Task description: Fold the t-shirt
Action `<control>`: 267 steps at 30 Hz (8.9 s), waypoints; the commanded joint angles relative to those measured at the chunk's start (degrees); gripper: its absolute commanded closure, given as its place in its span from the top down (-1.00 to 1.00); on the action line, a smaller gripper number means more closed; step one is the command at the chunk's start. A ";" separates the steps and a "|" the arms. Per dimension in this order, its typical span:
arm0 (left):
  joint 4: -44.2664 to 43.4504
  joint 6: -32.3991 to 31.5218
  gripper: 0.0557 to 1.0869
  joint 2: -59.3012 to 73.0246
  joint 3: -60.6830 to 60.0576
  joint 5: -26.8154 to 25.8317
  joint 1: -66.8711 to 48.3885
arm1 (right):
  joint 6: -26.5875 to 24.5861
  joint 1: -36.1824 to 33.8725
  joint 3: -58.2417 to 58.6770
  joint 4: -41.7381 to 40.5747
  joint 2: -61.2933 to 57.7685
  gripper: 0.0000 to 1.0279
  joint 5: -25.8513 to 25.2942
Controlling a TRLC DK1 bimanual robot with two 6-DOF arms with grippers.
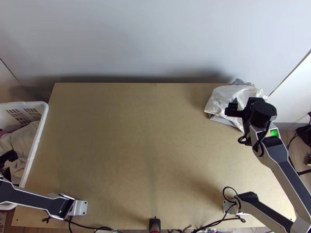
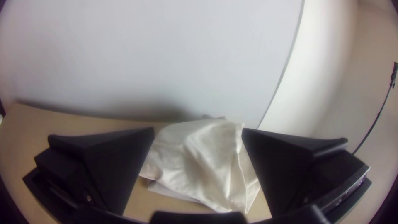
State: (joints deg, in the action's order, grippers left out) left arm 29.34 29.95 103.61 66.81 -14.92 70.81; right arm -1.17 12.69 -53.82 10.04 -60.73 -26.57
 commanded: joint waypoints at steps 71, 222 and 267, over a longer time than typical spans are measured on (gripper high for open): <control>-36.02 3.71 -0.92 14.95 -13.02 7.27 6.10 | -1.73 -0.21 0.74 -4.68 -1.85 0.90 -0.06; -22.66 -1.92 -0.91 16.18 -5.72 5.16 1.53 | -5.07 -1.00 3.11 -4.51 2.55 0.90 -0.15; 24.62 -26.35 -0.92 -16.43 14.14 -3.98 -16.31 | -1.12 -0.65 10.49 -2.75 11.33 0.90 0.02</control>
State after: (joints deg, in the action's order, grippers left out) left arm 48.77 8.62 90.67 76.36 -18.48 59.44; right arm -3.44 11.49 -45.23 6.59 -51.11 -26.63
